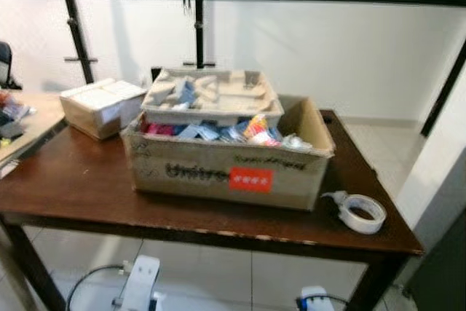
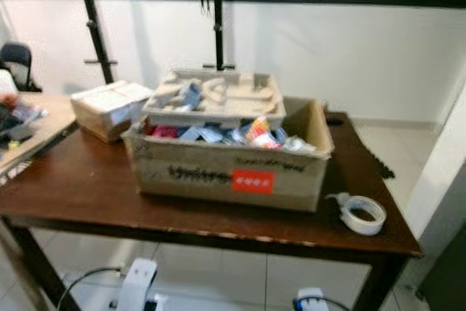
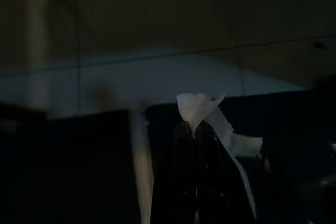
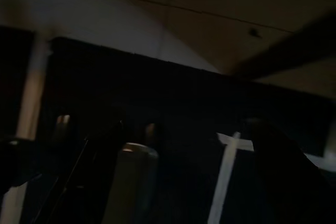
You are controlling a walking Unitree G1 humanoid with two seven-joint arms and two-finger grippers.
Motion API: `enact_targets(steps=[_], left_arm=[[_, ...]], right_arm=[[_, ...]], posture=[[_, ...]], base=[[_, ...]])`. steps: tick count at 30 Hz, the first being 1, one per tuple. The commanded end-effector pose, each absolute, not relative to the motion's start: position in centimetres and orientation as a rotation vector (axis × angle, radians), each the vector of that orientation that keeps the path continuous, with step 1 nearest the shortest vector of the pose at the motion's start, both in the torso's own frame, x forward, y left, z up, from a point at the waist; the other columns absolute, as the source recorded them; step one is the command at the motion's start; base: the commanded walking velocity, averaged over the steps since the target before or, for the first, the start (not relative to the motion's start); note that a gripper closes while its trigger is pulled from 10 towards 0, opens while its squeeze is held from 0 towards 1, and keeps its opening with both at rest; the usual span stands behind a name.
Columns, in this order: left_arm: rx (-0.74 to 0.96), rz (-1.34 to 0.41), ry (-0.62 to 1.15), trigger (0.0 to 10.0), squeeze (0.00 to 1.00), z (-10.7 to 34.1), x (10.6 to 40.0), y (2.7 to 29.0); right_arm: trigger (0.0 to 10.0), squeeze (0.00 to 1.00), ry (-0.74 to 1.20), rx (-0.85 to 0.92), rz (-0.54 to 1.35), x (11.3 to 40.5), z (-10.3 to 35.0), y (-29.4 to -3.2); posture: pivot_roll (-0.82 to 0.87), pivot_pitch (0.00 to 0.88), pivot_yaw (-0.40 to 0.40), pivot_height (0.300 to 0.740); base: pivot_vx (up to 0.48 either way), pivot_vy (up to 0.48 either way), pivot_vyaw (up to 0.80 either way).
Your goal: Picking trash to rubbish bin
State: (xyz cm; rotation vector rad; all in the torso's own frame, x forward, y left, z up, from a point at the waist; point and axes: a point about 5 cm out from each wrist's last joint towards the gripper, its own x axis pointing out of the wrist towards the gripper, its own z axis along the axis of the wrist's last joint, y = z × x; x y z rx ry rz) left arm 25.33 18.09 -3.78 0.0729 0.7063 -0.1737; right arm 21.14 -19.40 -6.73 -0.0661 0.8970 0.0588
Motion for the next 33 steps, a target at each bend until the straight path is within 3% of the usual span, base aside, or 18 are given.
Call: enact_targets(steps=[1, 7, 10, 14, 16, 21, 22, 23, 26, 29, 33], left_arm=[[0.076, -0.171, 0.713, 10.0, 0.0, -3.8, 25.3, 18.4], [0.101, -0.206, 0.708, 10.0, 0.0, -3.7, 25.4, 18.2], [0.178, -0.351, 0.674, 10.0, 0.0, -3.3, 25.6, 17.3], [0.318, -1.032, 0.592, 10.0, 0.0, -0.9, 25.3, 13.8], [0.318, -1.032, 0.592, 10.0, 0.0, -0.9, 25.3, 13.8], [0.216, -1.147, 0.459, 10.0, 0.0, 4.7, 28.2, 12.3], [0.164, -1.256, 0.331, 10.0, 0.0, 9.5, 29.6, 10.9], [0.164, -1.256, 0.331, 10.0, 0.0, 9.5, 29.6, 10.9], [0.128, -1.357, 0.155, 10.0, 0.0, 15.1, 31.1, 9.4], [0.135, -1.337, -0.041, 10.0, 0.0, 19.6, 33.1, 8.5], [0.138, -1.325, -0.117, 10.0, 0.0, 21.7, 33.8, 8.1]], right_arm=[[10.0, 0.0, 0.917, -0.059, 0.067, 20.7, -7.0, -19.1], [10.0, 0.0, 0.916, -0.06, 0.071, 20.8, -7.0, -19.0], [10.0, 0.0, 0.916, -0.062, 0.073, 20.8, -7.0, -19.0], [10.0, 0.0, 0.915, -0.066, 0.073, 20.8, -7.0, -19.2], [10.0, 0.0, 0.915, -0.066, 0.073, 20.8, -7.0, -19.2], [10.0, 0.0, 0.913, -0.065, 0.074, 20.9, -6.9, -19.2], [10.0, 0.0, 0.913, -0.064, 0.075, 20.9, -6.9, -19.2], [10.0, 0.0, 0.913, -0.064, 0.075, 20.9, -6.9, -19.2], [10.0, 0.0, 0.914, -0.062, 0.077, 21.0, -6.9, -19.1], [10.0, 0.0, 0.912, -0.057, 0.077, 21.0, -6.9, -19.0], [10.0, 0.0, 0.911, -0.056, 0.078, 21.0, -6.9, -18.9]], posture=[[-0.01, 0.0, -0.007, 0.74], [-0.01, 0.0, -0.007, 0.74], [-0.01, 0.0, -0.01, 0.74], [0.0, 0.004, -0.013, 0.74], [0.0, 0.004, -0.013, 0.74], [0.0, 0.005, -0.013, 0.74], [0.0, 0.004, -0.011, 0.74], [0.0, 0.004, -0.011, 0.74], [0.0, 0.005, -0.012, 0.74], [0.01, 0.005, -0.012, 0.74], [0.01, 0.004, -0.013, 0.74]], base=[[0.0, 0.0, 0.0], [0.0, 0.0, 0.0], [0.0, 0.0, 0.0], [0.0, 0.0, 0.0], [0.0, 0.0, 0.0], [0.0, 0.0, 0.0], [0.0, 0.0, 0.0], [0.0, 0.0, 0.0], [0.0, 0.0, 0.0], [0.0, 0.0, 0.0], [0.0, 0.0, 0.0]])
